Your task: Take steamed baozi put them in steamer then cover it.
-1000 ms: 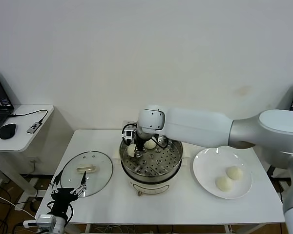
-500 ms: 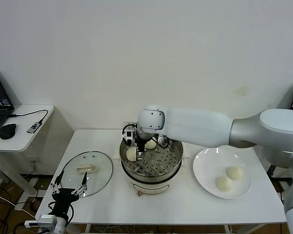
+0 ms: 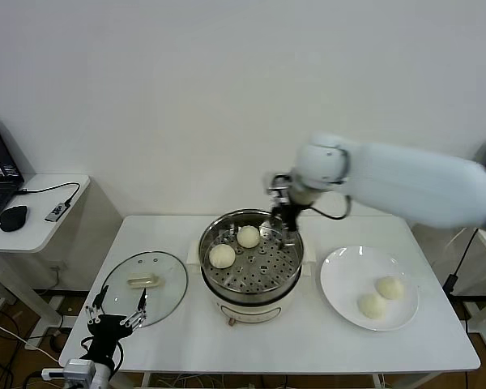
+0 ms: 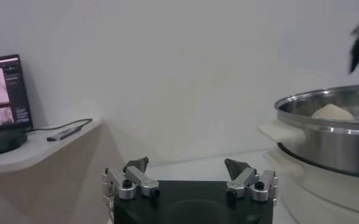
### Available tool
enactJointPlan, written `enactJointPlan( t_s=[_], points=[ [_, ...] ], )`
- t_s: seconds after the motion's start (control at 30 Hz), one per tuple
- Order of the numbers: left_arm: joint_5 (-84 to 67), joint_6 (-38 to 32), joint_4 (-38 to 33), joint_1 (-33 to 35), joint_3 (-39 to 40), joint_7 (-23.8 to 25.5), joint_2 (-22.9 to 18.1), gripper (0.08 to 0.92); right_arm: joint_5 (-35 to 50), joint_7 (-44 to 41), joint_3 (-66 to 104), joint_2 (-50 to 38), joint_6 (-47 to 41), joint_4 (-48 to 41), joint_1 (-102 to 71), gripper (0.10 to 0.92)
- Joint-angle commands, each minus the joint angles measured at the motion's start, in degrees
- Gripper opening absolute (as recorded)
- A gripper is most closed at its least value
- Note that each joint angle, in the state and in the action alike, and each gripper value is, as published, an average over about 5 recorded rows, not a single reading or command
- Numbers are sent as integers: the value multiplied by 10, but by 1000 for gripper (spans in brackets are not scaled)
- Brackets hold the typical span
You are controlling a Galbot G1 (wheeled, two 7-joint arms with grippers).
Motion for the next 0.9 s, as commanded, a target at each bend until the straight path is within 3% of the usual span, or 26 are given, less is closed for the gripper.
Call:
enactJointPlan(
  t_s=[0.03, 0.3, 0.47, 0.63, 0.9],
  points=[
    [2, 0, -3, 3, 1, 0, 3, 823, -120, -74, -16, -244, 104, 96, 3, 823],
    [6, 1, -2, 5, 0, 0, 3, 823, -238, -51, 44, -325, 146, 92, -132, 823],
    [10, 1, -2, 7, -2, 0, 0, 823, -284, -27, 194, -340, 150, 73, -325, 823],
    [12, 3, -5, 10, -5, 1, -2, 823, -292, -3, 296, -305, 148, 42, -453, 823],
    [12, 1, -4, 18, -15, 1, -5, 823, -310, 16, 350, -231, 148, -16, -513, 823]
  ],
)
